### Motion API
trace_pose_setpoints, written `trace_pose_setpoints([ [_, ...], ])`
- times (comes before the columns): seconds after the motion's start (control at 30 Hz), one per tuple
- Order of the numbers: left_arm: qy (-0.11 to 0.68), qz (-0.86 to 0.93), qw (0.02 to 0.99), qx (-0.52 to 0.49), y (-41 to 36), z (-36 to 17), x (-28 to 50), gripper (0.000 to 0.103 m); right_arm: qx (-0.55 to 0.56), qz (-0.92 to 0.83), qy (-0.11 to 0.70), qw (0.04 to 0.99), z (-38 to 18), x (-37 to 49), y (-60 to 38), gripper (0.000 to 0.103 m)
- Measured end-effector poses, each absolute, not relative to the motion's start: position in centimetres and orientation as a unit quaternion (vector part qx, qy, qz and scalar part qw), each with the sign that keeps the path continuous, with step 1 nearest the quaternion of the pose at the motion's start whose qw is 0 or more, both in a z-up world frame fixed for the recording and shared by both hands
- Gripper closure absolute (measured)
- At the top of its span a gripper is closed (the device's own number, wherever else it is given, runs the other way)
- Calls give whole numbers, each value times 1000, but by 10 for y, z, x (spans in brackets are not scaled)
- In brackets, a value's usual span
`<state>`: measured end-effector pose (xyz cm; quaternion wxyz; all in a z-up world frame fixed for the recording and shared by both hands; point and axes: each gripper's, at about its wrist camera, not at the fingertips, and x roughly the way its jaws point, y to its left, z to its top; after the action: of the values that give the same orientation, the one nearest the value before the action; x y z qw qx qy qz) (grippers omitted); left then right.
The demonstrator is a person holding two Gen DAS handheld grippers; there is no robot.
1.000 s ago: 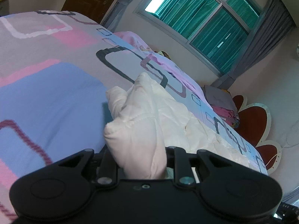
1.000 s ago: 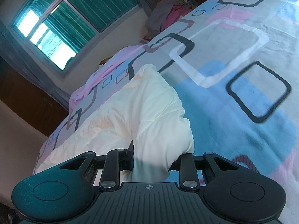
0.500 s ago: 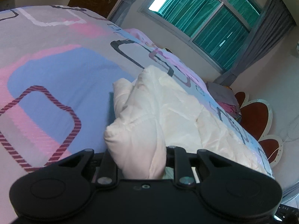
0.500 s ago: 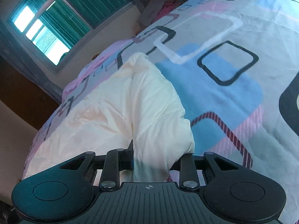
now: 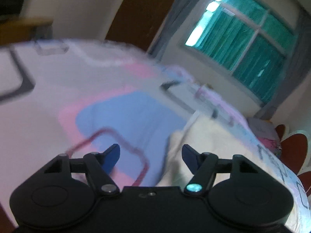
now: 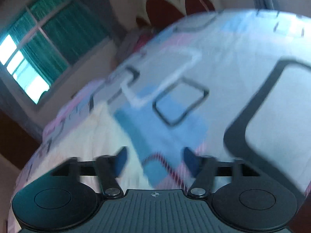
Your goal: Fold large clothes
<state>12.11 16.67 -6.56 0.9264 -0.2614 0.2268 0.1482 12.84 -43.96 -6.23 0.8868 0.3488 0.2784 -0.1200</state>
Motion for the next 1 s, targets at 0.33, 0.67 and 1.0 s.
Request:
trace_pose_setpoints([
  [0.33, 268, -78, 946, -162, 38, -42, 209, 43, 183, 82, 296, 934, -21, 200, -320, 73],
  [0.67, 361, -107, 921, -102, -5, -90, 256, 43, 88, 113, 379, 914, -73, 251, -249, 73],
  [1.0, 364, -102, 924, -56, -13, -108, 253, 43, 42, 104, 393, 913, -88, 250, -239, 74],
])
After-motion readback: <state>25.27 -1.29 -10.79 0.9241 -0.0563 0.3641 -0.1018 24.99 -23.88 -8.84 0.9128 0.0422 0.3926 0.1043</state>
